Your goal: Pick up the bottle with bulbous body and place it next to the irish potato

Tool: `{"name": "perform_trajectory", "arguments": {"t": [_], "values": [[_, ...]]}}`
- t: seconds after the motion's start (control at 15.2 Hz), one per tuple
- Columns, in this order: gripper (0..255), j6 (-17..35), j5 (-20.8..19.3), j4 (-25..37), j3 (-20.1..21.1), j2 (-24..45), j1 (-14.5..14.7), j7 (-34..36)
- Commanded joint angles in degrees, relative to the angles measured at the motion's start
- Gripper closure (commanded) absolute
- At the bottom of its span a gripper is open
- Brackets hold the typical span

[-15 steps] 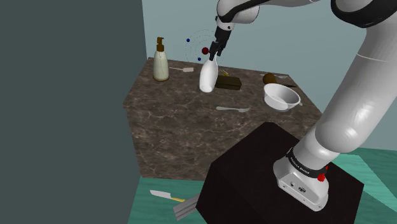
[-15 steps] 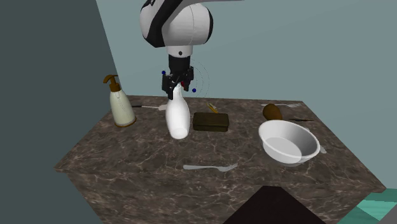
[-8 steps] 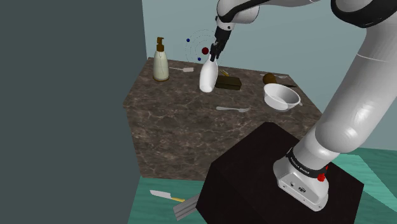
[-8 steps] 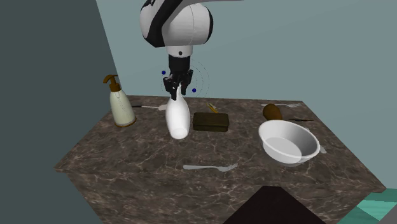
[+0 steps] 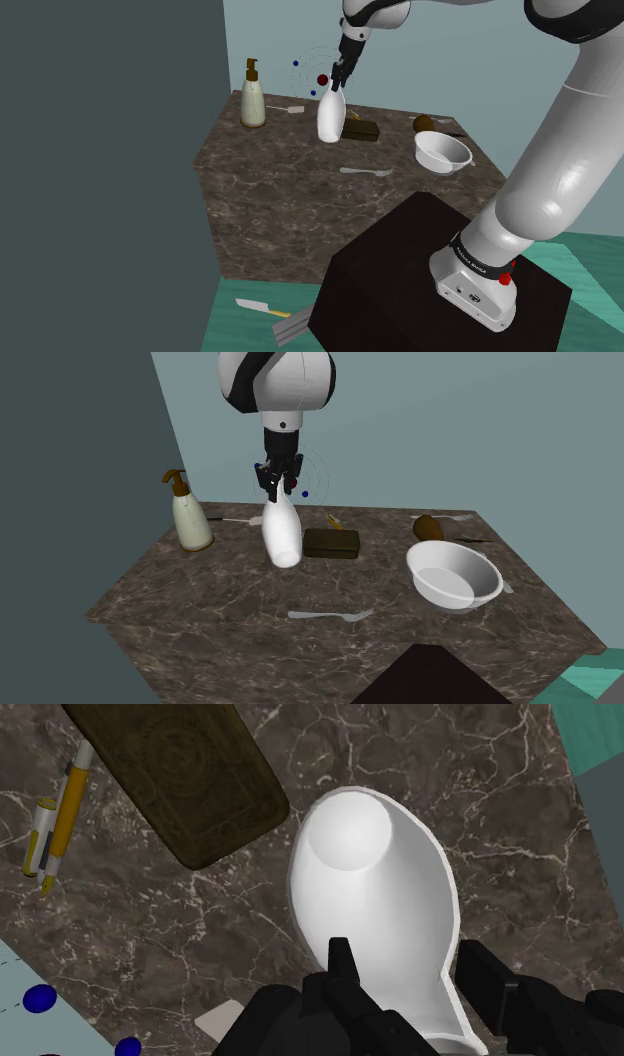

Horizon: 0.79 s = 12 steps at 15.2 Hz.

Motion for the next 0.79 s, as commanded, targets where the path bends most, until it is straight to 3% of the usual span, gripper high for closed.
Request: {"name": "perform_trajectory", "arguments": {"t": [0.0, 0.73], "values": [[255, -1.52, -0.16, 1.03, -0.02, -0.52, 0.03, 0.19], [255, -9.55, -0.67, 7.64, -0.13, -1.98, 0.01, 0.83]]}}
